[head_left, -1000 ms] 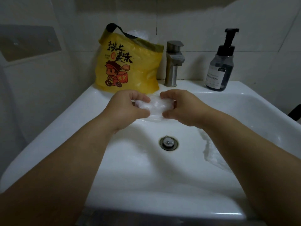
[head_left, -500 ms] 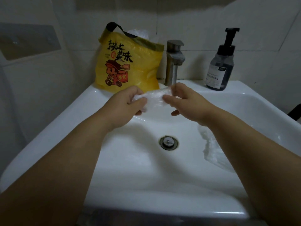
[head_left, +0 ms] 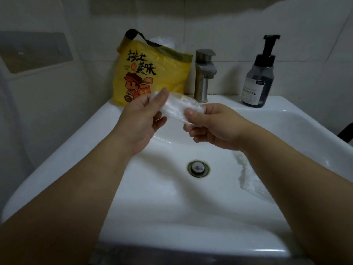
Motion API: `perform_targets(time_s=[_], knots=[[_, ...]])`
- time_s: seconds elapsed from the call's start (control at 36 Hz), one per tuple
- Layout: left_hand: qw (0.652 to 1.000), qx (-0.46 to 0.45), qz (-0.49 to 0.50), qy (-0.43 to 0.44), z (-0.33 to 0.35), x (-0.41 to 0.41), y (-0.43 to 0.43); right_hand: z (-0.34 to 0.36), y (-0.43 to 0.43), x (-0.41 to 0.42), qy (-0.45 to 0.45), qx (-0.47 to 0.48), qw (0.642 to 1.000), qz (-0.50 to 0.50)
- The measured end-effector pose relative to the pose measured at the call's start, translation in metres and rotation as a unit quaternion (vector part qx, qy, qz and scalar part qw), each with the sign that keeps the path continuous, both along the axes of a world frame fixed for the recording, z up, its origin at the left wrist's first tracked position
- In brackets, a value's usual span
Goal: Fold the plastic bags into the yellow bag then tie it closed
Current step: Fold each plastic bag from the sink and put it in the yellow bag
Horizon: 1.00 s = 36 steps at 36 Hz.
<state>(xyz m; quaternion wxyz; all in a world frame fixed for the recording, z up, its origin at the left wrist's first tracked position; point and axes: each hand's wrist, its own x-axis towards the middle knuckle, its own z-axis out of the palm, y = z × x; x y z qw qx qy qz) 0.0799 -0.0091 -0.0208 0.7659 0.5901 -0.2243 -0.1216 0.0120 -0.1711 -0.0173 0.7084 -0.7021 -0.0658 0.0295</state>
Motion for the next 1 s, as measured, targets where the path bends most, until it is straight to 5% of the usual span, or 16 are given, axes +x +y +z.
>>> perform_targets(time_s=[0.14, 0.39, 0.64, 1.0], knots=[[0.993, 0.051, -0.1, 0.029, -0.005, -0.01, -0.007, -0.005, 0.011, 0.001, -0.005, 0.008, 1.0, 0.006], [0.992, 0.116, -0.044, -0.005, -0.008, -0.012, -0.013, -0.002, 0.008, -0.001, 0.024, -0.068, 0.997, -0.007], [0.988, 0.075, -0.135, 0.033, -0.01, -0.024, -0.019, -0.009, 0.026, 0.0, -0.032, -0.086, 0.993, -0.074], [0.998, -0.011, -0.015, 0.055, -0.002, -0.005, -0.017, -0.003, 0.02, -0.001, 0.049, -0.052, 0.997, -0.031]])
